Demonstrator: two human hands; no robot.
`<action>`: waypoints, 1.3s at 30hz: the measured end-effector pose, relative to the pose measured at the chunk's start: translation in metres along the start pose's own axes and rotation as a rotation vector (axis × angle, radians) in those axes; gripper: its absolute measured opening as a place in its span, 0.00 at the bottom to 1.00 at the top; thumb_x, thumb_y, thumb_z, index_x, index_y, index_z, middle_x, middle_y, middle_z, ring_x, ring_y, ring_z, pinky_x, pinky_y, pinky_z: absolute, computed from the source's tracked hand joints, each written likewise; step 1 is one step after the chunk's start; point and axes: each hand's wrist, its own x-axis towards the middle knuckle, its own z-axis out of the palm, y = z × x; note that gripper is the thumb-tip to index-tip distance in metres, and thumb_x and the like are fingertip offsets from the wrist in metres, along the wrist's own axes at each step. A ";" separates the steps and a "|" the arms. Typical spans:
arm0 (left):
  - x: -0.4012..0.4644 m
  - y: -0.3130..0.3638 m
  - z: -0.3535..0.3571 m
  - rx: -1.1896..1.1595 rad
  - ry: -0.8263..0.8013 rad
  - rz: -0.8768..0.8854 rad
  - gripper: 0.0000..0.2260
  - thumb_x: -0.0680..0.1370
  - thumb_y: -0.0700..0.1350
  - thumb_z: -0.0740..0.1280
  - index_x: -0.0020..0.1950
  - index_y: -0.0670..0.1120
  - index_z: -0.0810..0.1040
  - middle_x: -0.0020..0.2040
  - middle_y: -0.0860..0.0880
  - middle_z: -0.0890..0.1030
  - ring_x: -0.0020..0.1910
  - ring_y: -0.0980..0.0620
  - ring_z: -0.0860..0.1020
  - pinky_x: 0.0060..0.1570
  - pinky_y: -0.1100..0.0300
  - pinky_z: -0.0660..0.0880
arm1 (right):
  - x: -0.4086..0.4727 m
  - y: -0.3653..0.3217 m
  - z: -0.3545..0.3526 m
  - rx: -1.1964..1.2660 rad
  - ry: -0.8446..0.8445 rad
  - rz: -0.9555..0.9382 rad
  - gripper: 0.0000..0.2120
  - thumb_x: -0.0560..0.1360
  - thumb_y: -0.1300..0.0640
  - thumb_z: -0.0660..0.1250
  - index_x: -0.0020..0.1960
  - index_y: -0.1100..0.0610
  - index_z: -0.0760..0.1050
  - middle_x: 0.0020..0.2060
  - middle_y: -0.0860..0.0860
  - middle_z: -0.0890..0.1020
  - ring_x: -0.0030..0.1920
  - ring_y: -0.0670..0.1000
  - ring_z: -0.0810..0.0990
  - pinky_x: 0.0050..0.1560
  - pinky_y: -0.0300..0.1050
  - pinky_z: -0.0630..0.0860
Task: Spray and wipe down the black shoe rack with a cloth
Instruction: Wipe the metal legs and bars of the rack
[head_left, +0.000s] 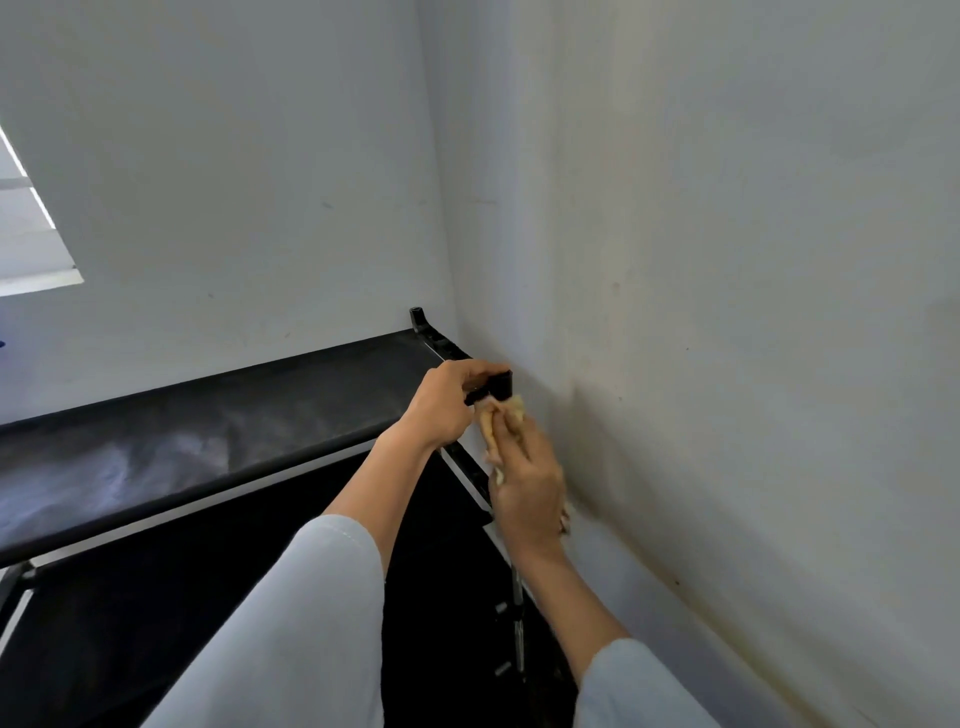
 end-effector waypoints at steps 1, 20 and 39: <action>0.000 0.001 0.000 0.001 0.000 0.000 0.33 0.69 0.20 0.54 0.67 0.45 0.74 0.63 0.47 0.77 0.64 0.53 0.74 0.56 0.73 0.67 | -0.012 0.004 -0.002 0.013 -0.077 0.030 0.17 0.77 0.57 0.58 0.59 0.59 0.80 0.50 0.53 0.83 0.48 0.51 0.83 0.45 0.43 0.81; 0.000 -0.002 0.000 0.034 0.016 0.007 0.36 0.67 0.19 0.52 0.67 0.47 0.74 0.64 0.47 0.77 0.66 0.52 0.73 0.62 0.66 0.66 | -0.061 0.036 -0.028 0.150 -0.550 0.390 0.10 0.79 0.54 0.59 0.46 0.45 0.79 0.42 0.41 0.79 0.46 0.46 0.78 0.40 0.37 0.71; 0.004 -0.012 0.007 0.062 0.065 0.034 0.36 0.67 0.19 0.54 0.67 0.49 0.73 0.63 0.47 0.77 0.66 0.52 0.73 0.62 0.66 0.66 | -0.090 0.040 -0.001 0.221 -0.320 0.475 0.18 0.79 0.59 0.62 0.66 0.45 0.72 0.48 0.37 0.78 0.45 0.38 0.78 0.44 0.26 0.73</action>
